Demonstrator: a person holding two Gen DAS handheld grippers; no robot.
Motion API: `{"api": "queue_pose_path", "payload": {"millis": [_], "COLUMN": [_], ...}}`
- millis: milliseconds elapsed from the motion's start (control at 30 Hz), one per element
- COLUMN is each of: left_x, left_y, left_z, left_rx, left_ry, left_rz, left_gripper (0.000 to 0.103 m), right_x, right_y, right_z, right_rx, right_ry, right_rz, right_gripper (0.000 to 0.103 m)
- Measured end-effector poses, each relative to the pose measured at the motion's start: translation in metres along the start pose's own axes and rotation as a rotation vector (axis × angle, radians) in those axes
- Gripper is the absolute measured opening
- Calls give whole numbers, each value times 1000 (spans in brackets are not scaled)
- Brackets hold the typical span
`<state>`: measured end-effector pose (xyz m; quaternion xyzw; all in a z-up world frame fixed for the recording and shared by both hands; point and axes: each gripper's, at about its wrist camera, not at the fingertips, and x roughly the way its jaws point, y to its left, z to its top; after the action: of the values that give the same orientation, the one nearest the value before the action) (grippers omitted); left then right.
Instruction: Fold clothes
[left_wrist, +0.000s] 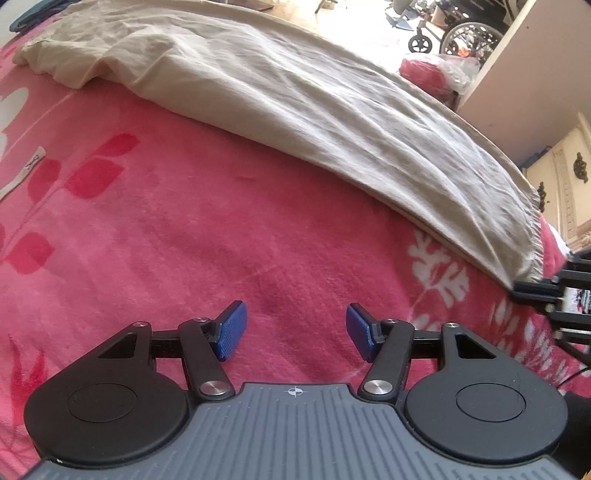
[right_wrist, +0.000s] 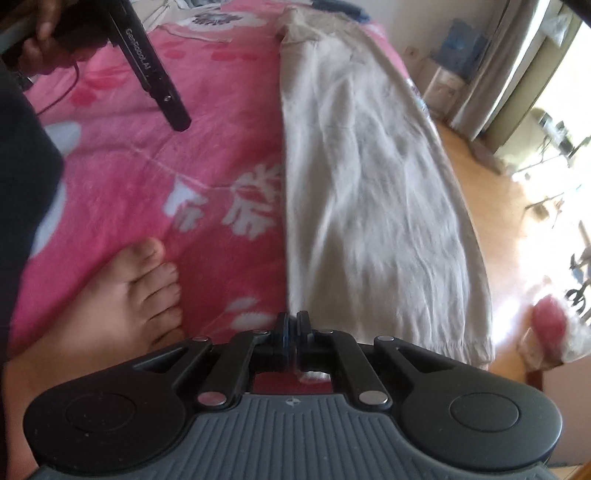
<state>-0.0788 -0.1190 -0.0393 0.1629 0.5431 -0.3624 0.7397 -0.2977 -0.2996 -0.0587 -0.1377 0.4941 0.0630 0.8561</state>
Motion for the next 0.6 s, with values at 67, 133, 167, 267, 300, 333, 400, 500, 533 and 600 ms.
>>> {"api": "queue_pose_path", "payload": {"millis": [67, 133, 167, 267, 300, 333, 400, 500, 533, 600], "left_x": [-2, -5, -7, -15, -19, -23, -31, -41, -45, -51], "left_y": [7, 17, 23, 47, 56, 65, 86, 112, 122, 142], "left_z": [3, 9, 12, 25, 29, 33, 40, 51, 55, 64], "left_rx": [-13, -30, -43, -105, -127, -147, -187, -233, -248, -279], "left_ry": [-14, -37, -53, -109, -130, -150, -185, -203, -204, -207], "left_rz": [16, 38, 53, 107, 125, 143, 183, 219, 221, 207], "left_gripper": [60, 60, 60, 60, 60, 60, 60, 60, 60, 60], "right_x": [-10, -21, -24, -26, -22, -17, -3, 24, 33, 50], "right_y": [-9, -22, -29, -43, -43, -42, -34, -8, 1, 20], "right_z": [1, 7, 14, 48, 63, 78, 108, 151, 163, 181], "right_rx": [34, 78, 92, 84, 66, 47, -5, -114, -157, -228], "right_ry": [-3, -39, -64, -151, -171, -189, -223, -246, -245, -230], "right_rz": [14, 0, -2, 31, 47, 64, 89, 103, 98, 75], "right_gripper": [3, 3, 3, 4, 5, 7, 25, 39, 39, 39]}}
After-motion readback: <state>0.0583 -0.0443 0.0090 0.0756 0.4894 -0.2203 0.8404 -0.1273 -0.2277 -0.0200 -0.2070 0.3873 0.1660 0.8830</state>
